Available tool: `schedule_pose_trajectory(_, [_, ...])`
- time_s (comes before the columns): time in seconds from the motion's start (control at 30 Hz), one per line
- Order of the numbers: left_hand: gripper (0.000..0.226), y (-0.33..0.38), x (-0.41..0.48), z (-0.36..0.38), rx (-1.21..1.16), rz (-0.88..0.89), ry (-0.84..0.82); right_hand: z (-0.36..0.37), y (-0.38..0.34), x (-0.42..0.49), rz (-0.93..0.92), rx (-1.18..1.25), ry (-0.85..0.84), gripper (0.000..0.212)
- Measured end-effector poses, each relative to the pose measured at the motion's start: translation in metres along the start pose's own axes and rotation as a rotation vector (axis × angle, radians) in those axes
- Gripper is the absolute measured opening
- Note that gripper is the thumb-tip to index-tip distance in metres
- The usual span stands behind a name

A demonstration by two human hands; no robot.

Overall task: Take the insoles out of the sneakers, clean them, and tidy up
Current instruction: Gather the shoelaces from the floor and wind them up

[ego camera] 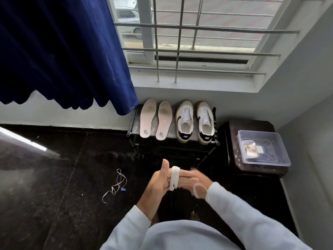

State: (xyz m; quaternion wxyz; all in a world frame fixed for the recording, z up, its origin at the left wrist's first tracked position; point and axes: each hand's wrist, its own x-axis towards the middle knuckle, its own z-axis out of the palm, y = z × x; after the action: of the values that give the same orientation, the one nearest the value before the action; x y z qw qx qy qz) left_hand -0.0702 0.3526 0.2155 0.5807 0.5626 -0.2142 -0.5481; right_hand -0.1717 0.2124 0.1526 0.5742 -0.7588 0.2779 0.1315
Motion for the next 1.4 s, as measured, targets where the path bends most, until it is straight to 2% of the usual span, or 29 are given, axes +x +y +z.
schedule_pose_trajectory(0.13, [0.083, -0.002, -0.005, 0.000, -0.050, 0.077, 0.182, 0.043, 0.006, -0.044, -0.071, -0.009, 0.011, 0.034])
schedule_pose_trajectory(0.2, [0.075, -0.007, -0.002, 0.000, 0.034, 0.098, 0.243, 0.047, -0.007, -0.059, -0.122, 0.029, 0.012, 0.037])
schedule_pose_trajectory(0.27, [0.074, -0.011, 0.001, -0.003, 0.096, 0.068, 0.262, 0.034, -0.025, -0.062, -0.162, 0.076, 0.089, 0.036])
schedule_pose_trajectory(0.37, [0.075, -0.020, 0.002, -0.004, 0.126, -0.005, 0.209, 0.002, -0.058, -0.055, -0.271, 0.075, 0.186, 0.037])
schedule_pose_trajectory(0.5, [0.082, -0.025, 0.006, 0.003, 0.126, -0.073, 0.074, -0.039, -0.081, -0.031, -0.235, 0.098, 0.149, 0.032])
schedule_pose_trajectory(0.6, [0.087, -0.018, 0.009, 0.005, 0.028, -0.073, 0.012, -0.046, -0.068, -0.008, -0.161, 0.093, 0.172, 0.032])
schedule_pose_trajectory(0.7, [0.087, -0.009, 0.000, 0.007, -0.161, -0.020, 0.044, -0.021, -0.036, 0.002, -0.103, 0.097, 0.117, 0.023])
schedule_pose_trajectory(0.8, [0.084, -0.007, -0.003, 0.004, -0.268, 0.054, 0.170, 0.014, -0.018, -0.019, -0.119, -0.006, 0.128, 0.023])
schedule_pose_trajectory(0.87, [0.080, -0.006, -0.001, 0.002, -0.258, 0.056, 0.240, 0.029, -0.020, -0.040, -0.152, -0.028, 0.155, 0.028])
schedule_pose_trajectory(0.97, [0.078, -0.012, 0.000, 0.001, -0.177, 0.031, 0.280, 0.033, -0.033, -0.057, -0.238, -0.164, 0.127, 0.022])
schedule_pose_trajectory(1.07, [0.078, -0.018, 0.000, 0.006, -0.160, -0.029, 0.279, 0.022, -0.042, -0.055, -0.390, -0.406, 0.242, 0.031])
schedule_pose_trajectory(1.13, [0.078, -0.022, 0.000, 0.008, -0.158, -0.057, 0.270, 0.012, -0.045, -0.051, -0.511, -0.461, 0.324, 0.029])
schedule_pose_trajectory(1.23, [0.080, -0.026, -0.001, 0.013, -0.167, -0.073, 0.254, 0.005, -0.046, -0.046, -0.544, -0.389, 0.405, 0.021])
schedule_pose_trajectory(1.4, [0.079, -0.025, 0.001, 0.014, -0.237, -0.083, 0.238, 0.017, -0.044, -0.041, -0.407, -0.094, 0.559, 0.022])
